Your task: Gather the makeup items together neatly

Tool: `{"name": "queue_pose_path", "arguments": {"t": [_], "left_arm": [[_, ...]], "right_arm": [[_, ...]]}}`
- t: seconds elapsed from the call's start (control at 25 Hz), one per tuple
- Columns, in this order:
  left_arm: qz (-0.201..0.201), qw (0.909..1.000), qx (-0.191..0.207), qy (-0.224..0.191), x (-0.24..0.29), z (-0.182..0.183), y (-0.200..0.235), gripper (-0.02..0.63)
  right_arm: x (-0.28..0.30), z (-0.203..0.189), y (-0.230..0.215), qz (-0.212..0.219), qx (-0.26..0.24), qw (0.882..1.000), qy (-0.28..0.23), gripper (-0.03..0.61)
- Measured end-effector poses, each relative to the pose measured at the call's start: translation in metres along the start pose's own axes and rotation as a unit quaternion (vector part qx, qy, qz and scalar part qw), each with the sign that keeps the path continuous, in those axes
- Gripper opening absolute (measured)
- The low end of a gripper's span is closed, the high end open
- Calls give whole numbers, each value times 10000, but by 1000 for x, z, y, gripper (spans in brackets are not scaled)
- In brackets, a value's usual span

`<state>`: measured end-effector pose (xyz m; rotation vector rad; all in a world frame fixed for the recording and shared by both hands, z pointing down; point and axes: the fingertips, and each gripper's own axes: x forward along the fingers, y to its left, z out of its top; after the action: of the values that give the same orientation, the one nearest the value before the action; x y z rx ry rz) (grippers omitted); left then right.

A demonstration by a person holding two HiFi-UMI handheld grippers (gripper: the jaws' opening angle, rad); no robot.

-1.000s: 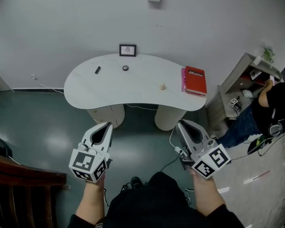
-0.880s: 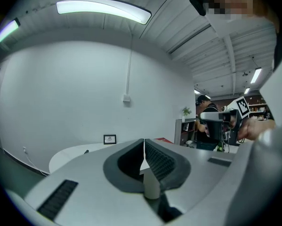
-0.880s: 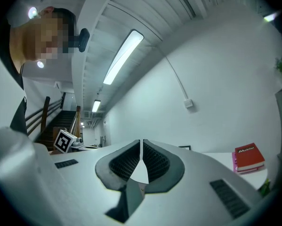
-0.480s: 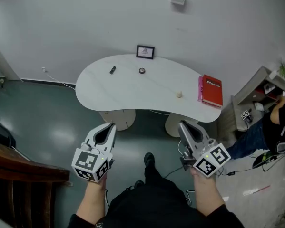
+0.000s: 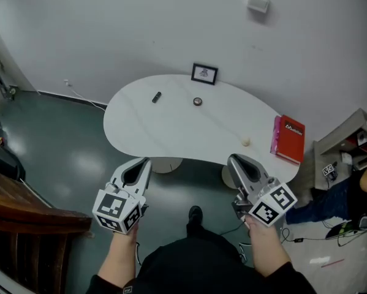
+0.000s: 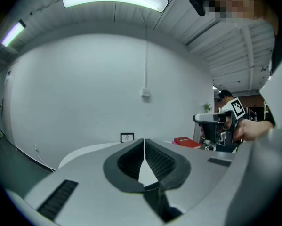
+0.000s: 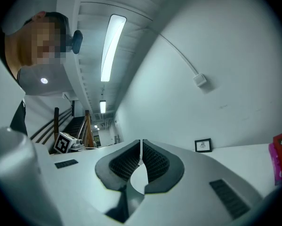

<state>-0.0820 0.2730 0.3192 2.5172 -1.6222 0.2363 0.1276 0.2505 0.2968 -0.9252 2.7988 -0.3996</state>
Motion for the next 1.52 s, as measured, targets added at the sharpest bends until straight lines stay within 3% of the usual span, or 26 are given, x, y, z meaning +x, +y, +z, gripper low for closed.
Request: {"name": "queue_pose_path", "arguments": {"t": [0.4,0.64,1.0,1.52], "left_arm": [[253,9997,-26,-61,80,27,37,18],[238,9996,-161,-84,111,27,60,18],[-30,9999,-135,-70,167,34,128,18],[-458,9983,-39,351,236,20,237,20]], "right_arm": [[56,21,-81,262,70,9996,55,38],[81,20,-100,274,110,9994,174,38],[140,24,-139,-197,117,9995,235,38],[247,20,-149,-692,145,9974,168,38]]}}
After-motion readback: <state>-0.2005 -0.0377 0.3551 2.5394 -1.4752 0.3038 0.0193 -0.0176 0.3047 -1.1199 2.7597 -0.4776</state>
